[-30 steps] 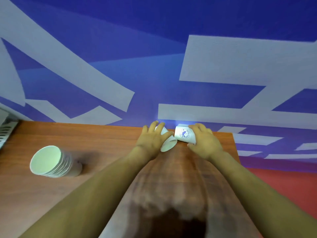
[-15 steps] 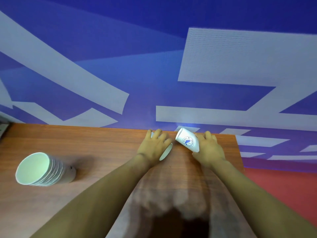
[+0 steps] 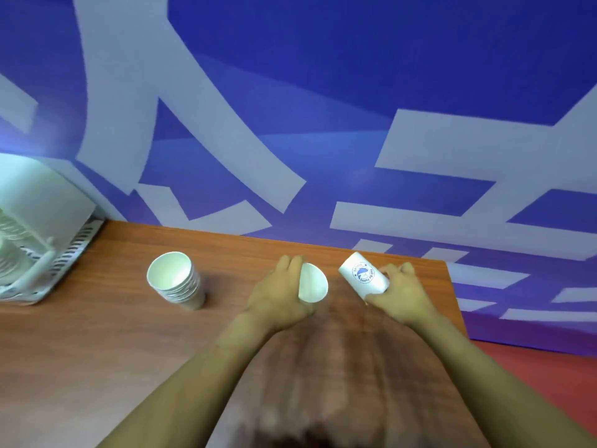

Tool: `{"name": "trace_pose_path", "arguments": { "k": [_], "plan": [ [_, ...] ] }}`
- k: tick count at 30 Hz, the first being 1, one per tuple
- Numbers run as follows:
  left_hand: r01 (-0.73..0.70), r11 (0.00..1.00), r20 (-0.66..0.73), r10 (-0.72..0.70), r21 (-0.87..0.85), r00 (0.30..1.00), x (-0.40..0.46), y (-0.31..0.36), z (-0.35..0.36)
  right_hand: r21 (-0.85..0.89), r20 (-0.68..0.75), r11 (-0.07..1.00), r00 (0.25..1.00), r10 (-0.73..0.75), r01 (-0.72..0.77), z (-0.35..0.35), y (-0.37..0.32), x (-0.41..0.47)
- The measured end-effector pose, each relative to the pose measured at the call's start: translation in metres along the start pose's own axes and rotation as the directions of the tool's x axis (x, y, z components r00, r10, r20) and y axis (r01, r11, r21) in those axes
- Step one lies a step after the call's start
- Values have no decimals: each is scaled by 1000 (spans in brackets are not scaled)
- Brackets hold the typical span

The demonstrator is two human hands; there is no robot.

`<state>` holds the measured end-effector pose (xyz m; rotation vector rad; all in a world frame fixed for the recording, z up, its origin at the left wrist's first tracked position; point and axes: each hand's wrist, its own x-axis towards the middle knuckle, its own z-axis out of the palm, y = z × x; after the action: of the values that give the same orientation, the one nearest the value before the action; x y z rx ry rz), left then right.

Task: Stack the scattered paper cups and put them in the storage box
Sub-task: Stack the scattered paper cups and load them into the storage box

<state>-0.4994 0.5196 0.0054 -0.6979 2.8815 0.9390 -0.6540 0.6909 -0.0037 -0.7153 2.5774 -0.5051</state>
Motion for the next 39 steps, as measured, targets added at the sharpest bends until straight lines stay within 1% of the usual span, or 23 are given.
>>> {"name": "trace_pose_path", "arguments": {
  "k": [5,9,11,17,22,26,29,33,39],
  "plan": [
    [1,996,-97,-10,-93,995,-56,-26,-32,22,-53,999,998,-45,47,9,-41,-40],
    [-19,997,-118,10,-81,993,-94,-64,-58,28,-58,998,997,-46,48,22,-94,-69],
    [-47,996,-144,35,-81,989,-111,-89,-77,29,-93,997,993,-70,73,31,-131,-79],
    [-74,989,-184,50,-129,982,-151,-183,-155,59,-164,981,971,-172,184,75,-266,-107],
    [-15,994,-209,-8,-108,978,-180,-249,-196,62,-123,972,968,-218,227,118,-343,-121],
    [50,995,-252,-70,-84,965,-193,-284,-220,63,-105,967,965,-240,247,134,-374,-122],
    [104,992,-301,-123,-78,946,-197,-306,-229,71,-100,954,953,-285,292,141,-389,-114],
    [209,976,-380,-217,-63,899,-201,-332,-245,110,-79,936,941,-328,335,157,-405,-95],
    [267,964,-491,-238,-11,838,-195,-383,-288,161,-76,924,937,-340,348,189,-440,-82]
  ]
}}
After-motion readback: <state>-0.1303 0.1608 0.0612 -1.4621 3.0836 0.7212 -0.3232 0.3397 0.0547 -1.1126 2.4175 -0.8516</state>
